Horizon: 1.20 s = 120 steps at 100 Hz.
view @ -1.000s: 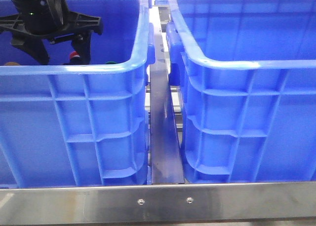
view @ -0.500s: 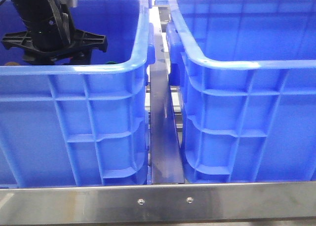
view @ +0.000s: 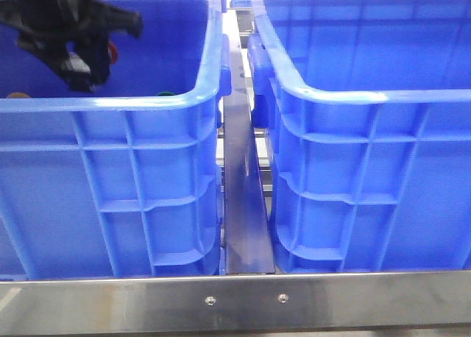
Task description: Pick red and yellow buttons and place in box
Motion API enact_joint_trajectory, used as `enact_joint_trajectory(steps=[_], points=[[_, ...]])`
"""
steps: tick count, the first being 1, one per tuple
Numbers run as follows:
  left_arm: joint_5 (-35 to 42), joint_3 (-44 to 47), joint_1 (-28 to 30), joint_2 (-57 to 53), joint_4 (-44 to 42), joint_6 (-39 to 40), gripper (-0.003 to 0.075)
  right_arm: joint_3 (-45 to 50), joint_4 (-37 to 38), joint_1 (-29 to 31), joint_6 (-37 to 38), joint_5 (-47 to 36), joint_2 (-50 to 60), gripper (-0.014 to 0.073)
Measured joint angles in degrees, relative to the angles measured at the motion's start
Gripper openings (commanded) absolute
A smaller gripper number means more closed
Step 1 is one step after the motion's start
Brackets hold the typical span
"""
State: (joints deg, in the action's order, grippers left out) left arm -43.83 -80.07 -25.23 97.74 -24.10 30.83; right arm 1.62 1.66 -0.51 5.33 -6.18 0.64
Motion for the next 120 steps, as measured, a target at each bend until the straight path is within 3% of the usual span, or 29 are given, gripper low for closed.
enact_joint_trajectory(steps=[26,55,90,105,120], points=[[-1.0,8.0,-6.4,-13.0,0.0,-1.4,-0.0019,0.0,0.0,0.0,0.0,0.0,0.0,-0.0067],[-1.4,12.8,-18.6,-26.6,0.0,-7.4,-0.0019,0.0,0.0,0.0,0.0,-0.3,0.0,-0.0067],[-1.0,12.9,-34.0,-30.8,0.0,-9.9,-0.0019,-0.5,0.0,0.0,0.0,-2.3,0.0,-0.0067],[0.5,13.0,-38.4,-30.8,0.0,-10.1,-0.0019,-7.3,0.0,0.0,1.8,3.9,0.0,-0.0067],[1.1,13.0,-39.6,-30.3,0.0,-10.1,-0.0019,-18.1,-1.2,0.0,3.5,18.1,0.0,-0.0067]])
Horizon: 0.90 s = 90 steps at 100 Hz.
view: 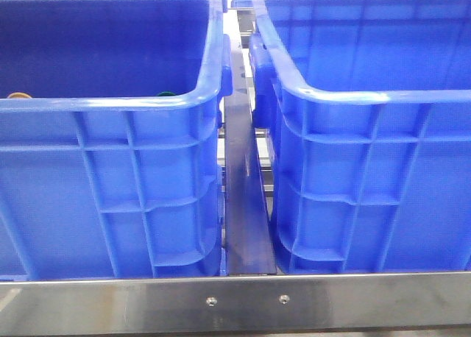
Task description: Pick red and yellow buttons and place in box
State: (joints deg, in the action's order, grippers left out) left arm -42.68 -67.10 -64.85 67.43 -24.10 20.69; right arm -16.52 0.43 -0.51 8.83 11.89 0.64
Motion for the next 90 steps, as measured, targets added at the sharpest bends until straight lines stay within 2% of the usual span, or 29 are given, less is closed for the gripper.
enact_joint_trajectory(steps=[23,41,51,63,70,80,90], points=[[0.1,0.0,0.0,0.1,-0.1,0.0,-0.0019,-15.6,-7.6,0.0,0.4,19.8,-7.4,-0.0067],[0.4,0.0,0.0,0.8,-0.1,0.0,-0.0019,-18.5,-12.7,0.0,0.5,24.5,-13.9,-0.0041],[0.4,0.0,0.0,1.1,-0.1,0.0,-0.0019,-18.5,-14.0,0.0,0.5,25.8,-15.9,0.0084],[0.4,0.0,0.0,1.1,-0.1,0.0,-0.0019,-18.5,-15.9,0.0,0.5,26.1,-16.2,0.0352],[0.4,0.0,0.0,1.1,-0.1,0.0,-0.0019,-18.5,-17.1,0.0,0.5,26.3,-16.2,0.0477],[0.4,0.0,0.0,1.1,-0.1,0.0,-0.0019,-18.5,-19.2,0.0,0.5,26.3,-16.2,0.0561],[0.4,0.0,0.0,1.1,-0.1,0.0,-0.0019,-18.5,-22.8,0.0,0.5,26.3,-16.2,0.0563]])
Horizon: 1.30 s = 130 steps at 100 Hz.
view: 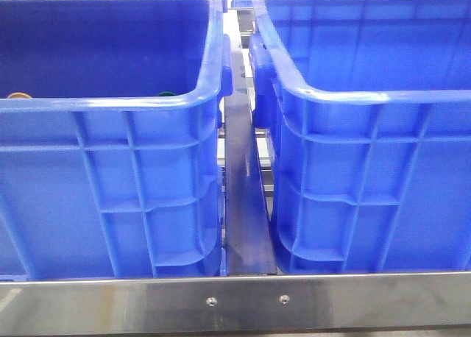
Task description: Pick red and yellow buttons and place in box
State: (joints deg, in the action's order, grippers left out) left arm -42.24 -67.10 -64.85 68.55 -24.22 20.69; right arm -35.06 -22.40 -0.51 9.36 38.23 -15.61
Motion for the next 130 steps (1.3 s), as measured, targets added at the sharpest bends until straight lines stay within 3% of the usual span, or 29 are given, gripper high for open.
enact_joint_trajectory(steps=[11,23,39,58,70,100,130], points=[[0.0,0.0,0.0,0.0,0.0,0.0,-0.0019,0.0,-4.7,0.0,-1.3,0.0,-0.3,0.0563],[0.0,0.0,0.0,0.0,0.0,0.0,-0.0019,0.0,-13.2,0.0,-7.6,0.0,-2.6,0.0563],[0.0,0.0,0.0,0.0,0.0,0.0,-0.0019,0.0,-29.7,0.0,-23.3,1.9,-10.7,0.0563],[0.0,0.0,0.0,0.0,0.0,0.0,-0.0019,0.0,-54.8,0.0,-45.5,7.8,-22.5,0.0563],[0.0,0.0,0.0,0.0,0.0,0.0,-0.0019,-0.7,-64.3,0.0,-54.6,11.9,-29.2,0.0563],[0.0,0.0,0.0,0.0,-0.1,0.0,-0.0019,-6.9,-67.1,-1.2,-59.3,18.9,-42.1,0.0563],[0.0,0.0,0.0,0.0,-0.1,0.0,-0.0019,-12.5,-67.2,-11.8,-59.8,18.5,-49.4,0.0563]])
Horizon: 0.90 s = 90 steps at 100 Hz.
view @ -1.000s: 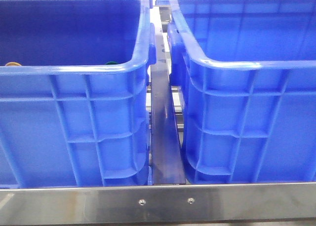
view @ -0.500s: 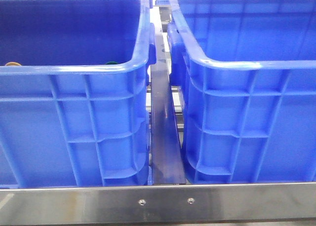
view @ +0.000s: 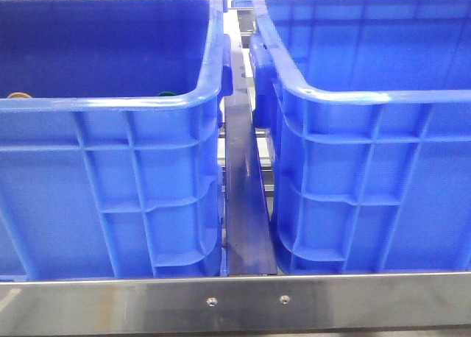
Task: Pick red and yellow buttons and place in box
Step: 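Grasp the red button cap with the right gripper and release left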
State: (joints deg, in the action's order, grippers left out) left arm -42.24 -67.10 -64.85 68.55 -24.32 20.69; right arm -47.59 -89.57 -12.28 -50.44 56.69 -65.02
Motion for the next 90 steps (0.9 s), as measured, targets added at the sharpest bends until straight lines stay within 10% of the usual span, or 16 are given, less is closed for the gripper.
enact_joint_trajectory(steps=[17,56,90], points=[[0.0,0.0,0.0,0.0,0.0,0.0,-0.0019,-1.2,0.0,-4.2,-0.1,-1.0,-2.3,0.0536],[0.5,0.0,-0.1,0.0,0.0,0.0,0.0022,-1.3,0.7,-5.2,-0.1,-2.7,-2.8,0.0183],[0.0,0.0,-0.1,0.0,-0.1,0.0,0.0635,-1.3,0.7,-5.3,-0.3,-2.9,-2.8,0.0183]])
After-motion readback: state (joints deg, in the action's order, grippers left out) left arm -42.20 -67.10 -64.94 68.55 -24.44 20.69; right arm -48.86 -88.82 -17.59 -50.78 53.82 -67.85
